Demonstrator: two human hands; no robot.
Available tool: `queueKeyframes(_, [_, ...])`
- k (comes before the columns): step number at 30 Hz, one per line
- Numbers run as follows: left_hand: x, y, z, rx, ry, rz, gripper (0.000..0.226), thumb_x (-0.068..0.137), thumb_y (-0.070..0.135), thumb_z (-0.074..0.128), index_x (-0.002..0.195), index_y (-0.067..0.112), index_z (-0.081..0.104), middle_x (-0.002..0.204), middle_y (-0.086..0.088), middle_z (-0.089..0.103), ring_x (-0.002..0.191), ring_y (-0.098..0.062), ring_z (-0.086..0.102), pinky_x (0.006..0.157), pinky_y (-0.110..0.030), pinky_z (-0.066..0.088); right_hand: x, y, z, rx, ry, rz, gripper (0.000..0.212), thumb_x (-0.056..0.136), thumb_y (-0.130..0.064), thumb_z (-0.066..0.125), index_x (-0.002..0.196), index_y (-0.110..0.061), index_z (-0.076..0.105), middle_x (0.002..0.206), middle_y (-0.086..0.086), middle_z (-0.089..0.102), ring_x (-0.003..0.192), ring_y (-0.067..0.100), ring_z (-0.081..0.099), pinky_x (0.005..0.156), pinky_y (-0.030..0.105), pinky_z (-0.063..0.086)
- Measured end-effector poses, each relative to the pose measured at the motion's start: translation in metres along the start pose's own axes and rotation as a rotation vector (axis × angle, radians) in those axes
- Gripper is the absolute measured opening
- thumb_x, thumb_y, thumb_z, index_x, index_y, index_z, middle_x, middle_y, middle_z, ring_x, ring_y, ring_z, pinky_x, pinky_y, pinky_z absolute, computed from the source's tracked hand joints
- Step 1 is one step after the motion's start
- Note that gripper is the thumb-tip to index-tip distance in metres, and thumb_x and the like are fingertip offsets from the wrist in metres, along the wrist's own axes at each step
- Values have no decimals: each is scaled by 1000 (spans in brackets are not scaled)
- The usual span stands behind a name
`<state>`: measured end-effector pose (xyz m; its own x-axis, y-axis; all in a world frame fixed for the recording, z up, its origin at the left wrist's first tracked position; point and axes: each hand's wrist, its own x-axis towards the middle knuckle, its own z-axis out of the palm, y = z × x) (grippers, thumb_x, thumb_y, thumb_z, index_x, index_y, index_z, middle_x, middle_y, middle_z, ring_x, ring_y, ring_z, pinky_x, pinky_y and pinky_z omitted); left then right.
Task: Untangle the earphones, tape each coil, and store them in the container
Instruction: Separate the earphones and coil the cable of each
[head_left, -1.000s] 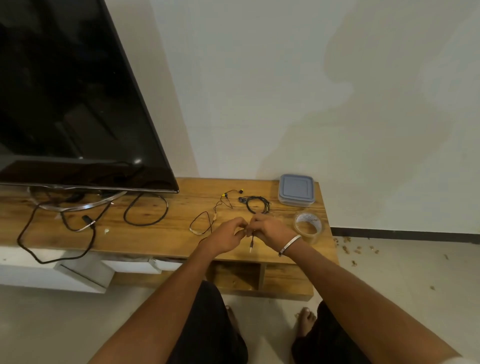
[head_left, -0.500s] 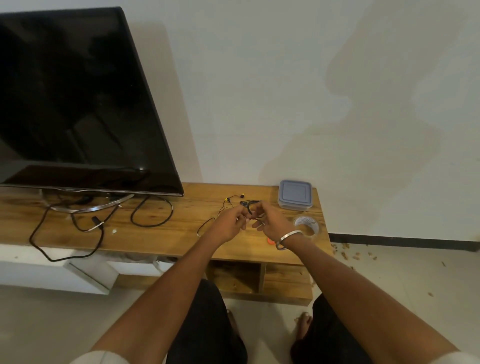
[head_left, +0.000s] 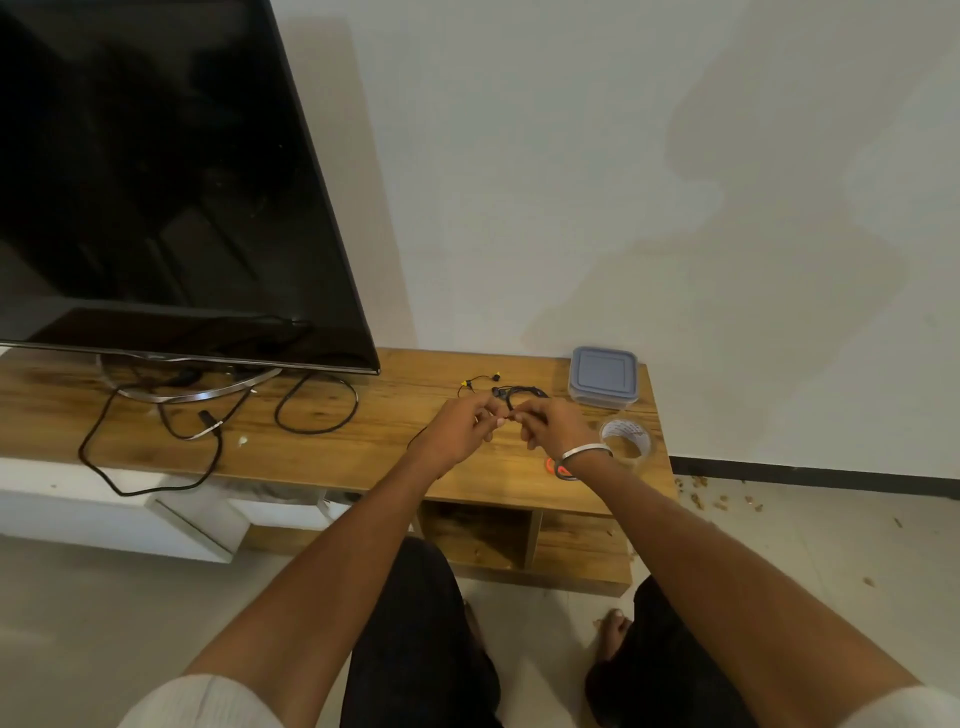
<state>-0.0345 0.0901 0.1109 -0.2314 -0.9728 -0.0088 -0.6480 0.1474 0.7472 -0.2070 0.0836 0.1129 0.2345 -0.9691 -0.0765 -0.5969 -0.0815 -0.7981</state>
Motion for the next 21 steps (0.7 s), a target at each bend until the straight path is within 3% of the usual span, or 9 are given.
queueKeyframes(5, [1,-9,-8,77,32,-14,14,94,24,61,100,15,70,77,7,58,70,-7,50,57,-18,35,5,10,-7,-108,182,46,18,95,-15,50,99,-8,67,77,8,67,74,25,66,73,34,54])
queueKeyframes(7, [2,-6,-5,82,36,-2,14,93,24,61,98,15,71,82,-1,64,71,-10,52,59,-21,38,5,15,-7,-139,144,61,18,93,-15,53,104,-9,65,93,8,69,87,23,66,77,30,52])
queueKeyframes(10, [5,2,3,82,21,27,13,92,23,62,92,14,72,81,-7,67,67,-12,52,61,-26,40,4,11,1,-116,-37,-6,29,91,-18,56,119,-13,57,108,5,67,97,19,64,84,31,53])
queueKeyframes(13, [10,9,10,106,14,31,14,93,22,61,86,13,70,75,-4,67,64,-16,56,60,-31,45,5,3,7,-156,-126,-63,24,94,-14,48,116,-10,57,92,4,68,80,20,66,69,24,50])
queueKeyframes(17, [9,13,7,101,28,19,17,95,25,59,90,13,70,61,2,51,52,-8,40,48,-18,30,8,5,2,-208,-114,-7,27,100,-18,38,111,-12,62,74,3,65,52,13,54,57,26,45])
queueKeyframes(21, [8,1,2,106,20,2,19,95,29,59,92,14,70,64,-2,50,56,-14,40,53,-26,31,8,10,-5,-264,-19,5,28,99,-15,41,112,-9,65,80,11,70,62,20,59,67,32,51])
